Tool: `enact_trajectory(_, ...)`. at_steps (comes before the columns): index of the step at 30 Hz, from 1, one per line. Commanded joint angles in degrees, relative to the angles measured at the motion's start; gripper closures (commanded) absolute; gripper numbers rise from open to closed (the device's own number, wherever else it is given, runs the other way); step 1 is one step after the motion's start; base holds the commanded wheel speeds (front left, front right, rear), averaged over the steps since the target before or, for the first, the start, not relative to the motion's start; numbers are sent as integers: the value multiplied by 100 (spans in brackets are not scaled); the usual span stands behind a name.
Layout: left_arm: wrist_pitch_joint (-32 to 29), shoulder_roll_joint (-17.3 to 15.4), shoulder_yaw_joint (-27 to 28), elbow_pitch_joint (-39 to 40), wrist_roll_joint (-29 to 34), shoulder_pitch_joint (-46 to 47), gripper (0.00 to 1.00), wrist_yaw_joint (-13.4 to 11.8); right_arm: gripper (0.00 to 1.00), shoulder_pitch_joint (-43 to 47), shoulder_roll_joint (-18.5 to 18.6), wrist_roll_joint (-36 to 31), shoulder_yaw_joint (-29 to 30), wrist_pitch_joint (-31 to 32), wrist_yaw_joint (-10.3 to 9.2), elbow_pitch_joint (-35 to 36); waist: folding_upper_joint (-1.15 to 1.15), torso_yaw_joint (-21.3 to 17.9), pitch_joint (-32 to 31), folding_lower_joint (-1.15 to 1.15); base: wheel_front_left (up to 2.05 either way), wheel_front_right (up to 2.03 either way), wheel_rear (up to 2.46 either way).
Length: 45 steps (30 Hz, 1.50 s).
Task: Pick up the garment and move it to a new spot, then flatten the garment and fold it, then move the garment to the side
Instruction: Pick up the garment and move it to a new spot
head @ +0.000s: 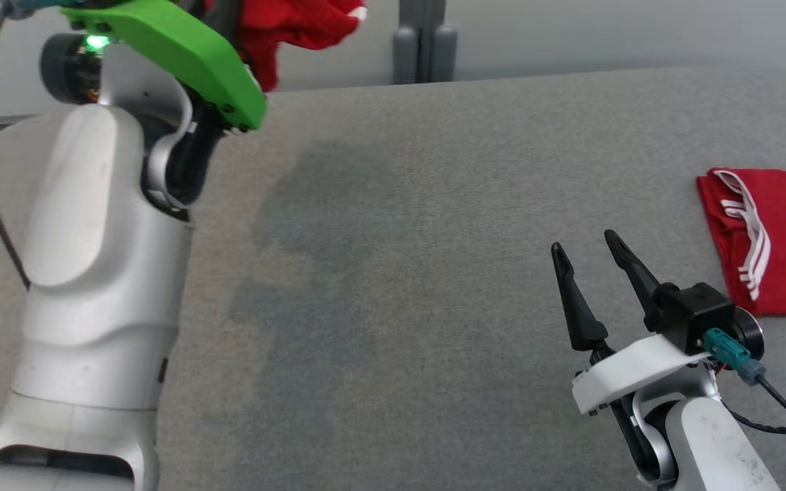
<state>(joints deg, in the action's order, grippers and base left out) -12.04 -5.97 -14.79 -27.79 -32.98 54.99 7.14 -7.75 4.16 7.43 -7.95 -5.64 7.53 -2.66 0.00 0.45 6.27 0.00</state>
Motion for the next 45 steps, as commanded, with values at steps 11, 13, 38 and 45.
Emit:
enact_trajectory(11,-174,293,-1055,597,-529,-765,100,-212,0,-110,-84,82,-76,-110,-9,-14,0,-1959,237,0,0,0,0)
enact_trajectory(13,-231,292,-1282,474,-547,-975,100,-247,0,-131,-93,97,-58,-146,-9,-46,0,-2073,314,0,0,0,0)
enact_trajectory(38,1606,-132,-1314,-6,-699,-2489,0,-86,0,19,-66,-20,204,-129,-9,-291,0,-793,40,0,0,0,0)
enact_trajectory(45,2646,-528,-982,453,-384,-3321,0,-160,0,268,6,-58,484,-23,-9,-198,0,-242,-263,0,0,0,0)
